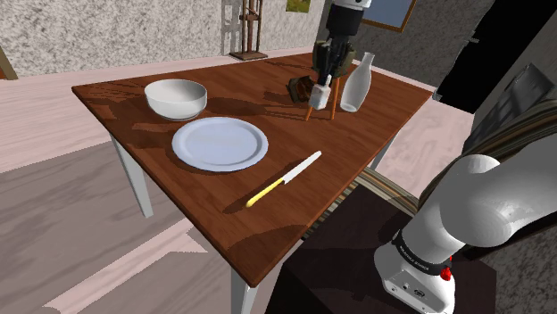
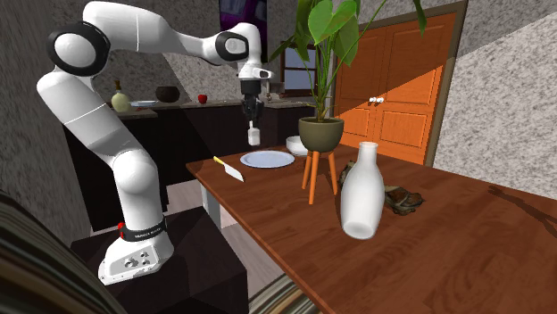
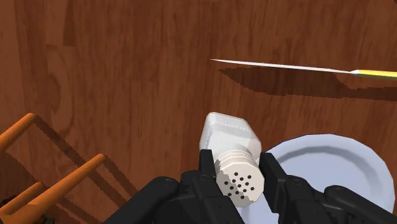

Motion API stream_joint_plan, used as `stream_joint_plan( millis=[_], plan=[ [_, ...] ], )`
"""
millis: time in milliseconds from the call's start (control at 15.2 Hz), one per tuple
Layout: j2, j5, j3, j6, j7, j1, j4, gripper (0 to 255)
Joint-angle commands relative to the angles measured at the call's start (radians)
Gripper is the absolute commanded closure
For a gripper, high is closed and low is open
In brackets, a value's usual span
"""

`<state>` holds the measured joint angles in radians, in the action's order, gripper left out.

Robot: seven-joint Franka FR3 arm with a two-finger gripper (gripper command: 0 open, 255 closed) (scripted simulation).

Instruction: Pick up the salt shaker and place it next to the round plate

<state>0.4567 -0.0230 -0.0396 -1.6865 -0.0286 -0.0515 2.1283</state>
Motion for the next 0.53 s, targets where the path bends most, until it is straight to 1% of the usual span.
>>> stream_joint_plan(
  millis=[0,462],
  plan=[
    [0.002,0.002,0.005,-0.024,0.007,-0.002,0.026,255],
    [0.006,0.001,0.004,-0.118,0.008,-0.002,0.124,255]
  ],
)
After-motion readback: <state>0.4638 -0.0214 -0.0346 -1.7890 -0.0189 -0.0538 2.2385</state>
